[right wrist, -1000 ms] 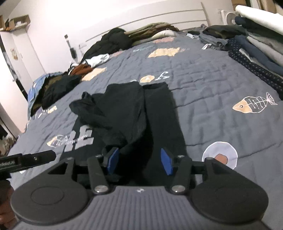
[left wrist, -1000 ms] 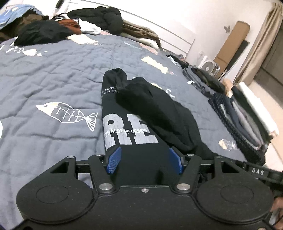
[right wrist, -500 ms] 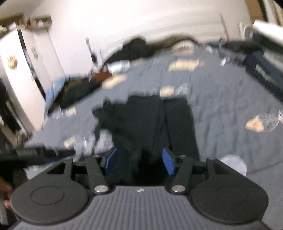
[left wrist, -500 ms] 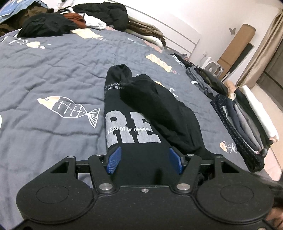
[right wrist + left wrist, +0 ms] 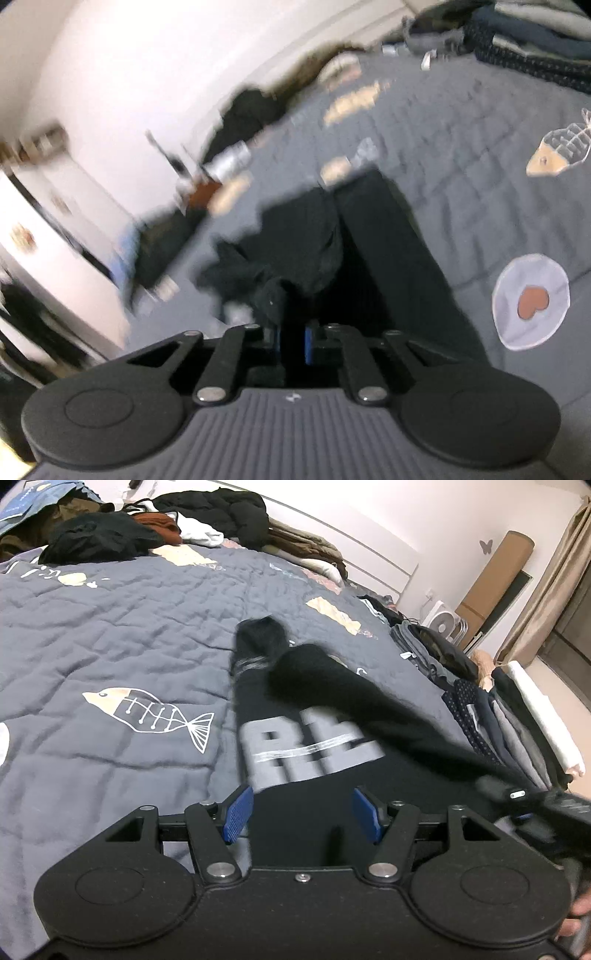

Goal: Fold clothes

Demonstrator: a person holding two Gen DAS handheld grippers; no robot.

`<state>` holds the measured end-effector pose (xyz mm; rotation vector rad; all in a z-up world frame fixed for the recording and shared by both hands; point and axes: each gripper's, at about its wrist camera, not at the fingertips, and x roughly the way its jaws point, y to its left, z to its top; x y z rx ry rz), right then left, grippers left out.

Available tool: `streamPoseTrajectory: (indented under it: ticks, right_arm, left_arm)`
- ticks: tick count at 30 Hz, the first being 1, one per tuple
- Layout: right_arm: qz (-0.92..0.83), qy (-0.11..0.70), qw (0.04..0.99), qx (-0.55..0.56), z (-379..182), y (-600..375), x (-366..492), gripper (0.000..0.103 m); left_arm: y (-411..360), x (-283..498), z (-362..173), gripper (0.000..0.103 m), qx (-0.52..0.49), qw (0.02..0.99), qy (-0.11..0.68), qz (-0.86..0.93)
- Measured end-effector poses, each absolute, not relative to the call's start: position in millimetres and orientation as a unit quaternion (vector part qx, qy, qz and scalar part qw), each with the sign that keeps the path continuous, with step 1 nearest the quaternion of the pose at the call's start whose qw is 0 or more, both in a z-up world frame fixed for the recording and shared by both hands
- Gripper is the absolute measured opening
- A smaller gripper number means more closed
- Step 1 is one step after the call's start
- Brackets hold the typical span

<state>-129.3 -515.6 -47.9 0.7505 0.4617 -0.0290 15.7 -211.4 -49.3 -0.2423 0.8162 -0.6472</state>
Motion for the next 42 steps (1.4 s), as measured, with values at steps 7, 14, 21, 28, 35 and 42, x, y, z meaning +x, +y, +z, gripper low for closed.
streamPoseTrajectory:
  ticks: [7,14,21,28,35,42]
  right_arm:
    - [-0.095,0.319,0.89,0.31,-62.0,-527.2,-141.1,0.014]
    - [-0.109,0.308,0.892,0.313,-62.8,-527.7,-140.6,0.019]
    - [-0.081,0.272,0.878,0.385,-63.6,-540.6,-138.5,0.015]
    - [-0.043,0.229,0.861,0.452,-59.4,-549.1,-139.7,0.015]
    - [-0.086,0.241,0.827,0.5,-83.0,-561.8,-144.2,0.011]
    - [-0.119,0.322,0.833,0.434,-107.5,-546.7,-131.1,0.01]
  left_arm:
    - [-237.4,-11.7,-53.4,0.059,-0.014,0.872,0.348,-0.344]
    - [-273.0,-52.5,-56.2,0.059,0.134,0.873,0.269,-0.385]
    - [-310.1,-92.8,-59.8,0.059,0.274,0.849,0.183,-0.413]
    - [-349.9,-113.5,-96.5,0.055,0.42,0.817,0.078,-0.387]
    - [-316.3,-74.4,-128.0,0.02,0.535,0.773,0.122,-0.319]
    - [-296.5,-68.1,-138.7,0.021,0.542,0.766,0.132,-0.321]
